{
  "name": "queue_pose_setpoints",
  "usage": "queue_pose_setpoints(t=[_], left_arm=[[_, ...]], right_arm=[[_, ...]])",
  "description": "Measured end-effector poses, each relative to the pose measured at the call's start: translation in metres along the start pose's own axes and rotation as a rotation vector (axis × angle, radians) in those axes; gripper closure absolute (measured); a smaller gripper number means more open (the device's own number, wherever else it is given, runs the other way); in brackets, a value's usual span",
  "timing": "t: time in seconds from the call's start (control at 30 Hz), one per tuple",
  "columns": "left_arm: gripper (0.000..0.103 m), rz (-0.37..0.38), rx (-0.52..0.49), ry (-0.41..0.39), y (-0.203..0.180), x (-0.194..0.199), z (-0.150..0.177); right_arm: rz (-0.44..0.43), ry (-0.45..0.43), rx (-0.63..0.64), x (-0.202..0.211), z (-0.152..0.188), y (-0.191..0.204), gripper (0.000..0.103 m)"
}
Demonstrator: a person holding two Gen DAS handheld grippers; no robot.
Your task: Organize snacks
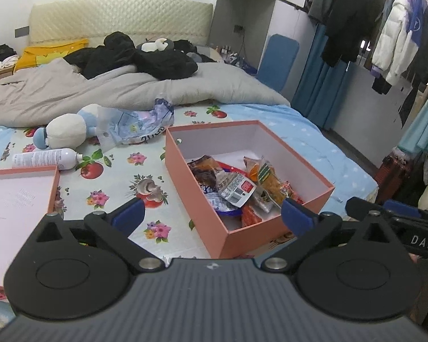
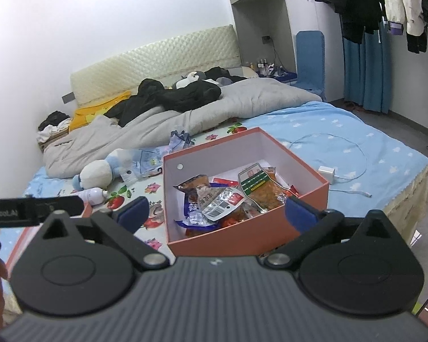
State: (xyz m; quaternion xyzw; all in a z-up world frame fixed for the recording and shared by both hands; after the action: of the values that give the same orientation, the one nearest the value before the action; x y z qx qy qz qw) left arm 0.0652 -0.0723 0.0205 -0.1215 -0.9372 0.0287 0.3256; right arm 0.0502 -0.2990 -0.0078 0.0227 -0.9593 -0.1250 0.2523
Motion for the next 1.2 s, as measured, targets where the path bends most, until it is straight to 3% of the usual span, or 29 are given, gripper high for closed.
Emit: queue_pose_setpoints(t=[0.63, 1.2], left_arm=[[0.0, -0.028, 0.018, 0.031, 0.006, -0.006, 0.003], [0.0, -0.028, 0.009, 0.006, 0.004, 0.007, 0.002]], right_arm=[[-0.004, 0.003, 0.012, 0.0, 0.0, 0.002, 0.0], [-0.01, -0.003, 0.012, 0.002, -0.001, 0.001, 0.0]])
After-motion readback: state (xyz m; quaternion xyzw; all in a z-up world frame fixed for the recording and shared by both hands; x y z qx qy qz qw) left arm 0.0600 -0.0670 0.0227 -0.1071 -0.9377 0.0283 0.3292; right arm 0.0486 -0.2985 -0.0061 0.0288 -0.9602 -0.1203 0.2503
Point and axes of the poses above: each gripper's, at about its wrist camera, not at the fingertips, and x roughly against the way its jaws point, y to its left, z to its underside, the point moved 2 cm from there along -x, roughly the way its jaws point, and after that the axes turned 2 degrees about -z, right-handed, at the moved point
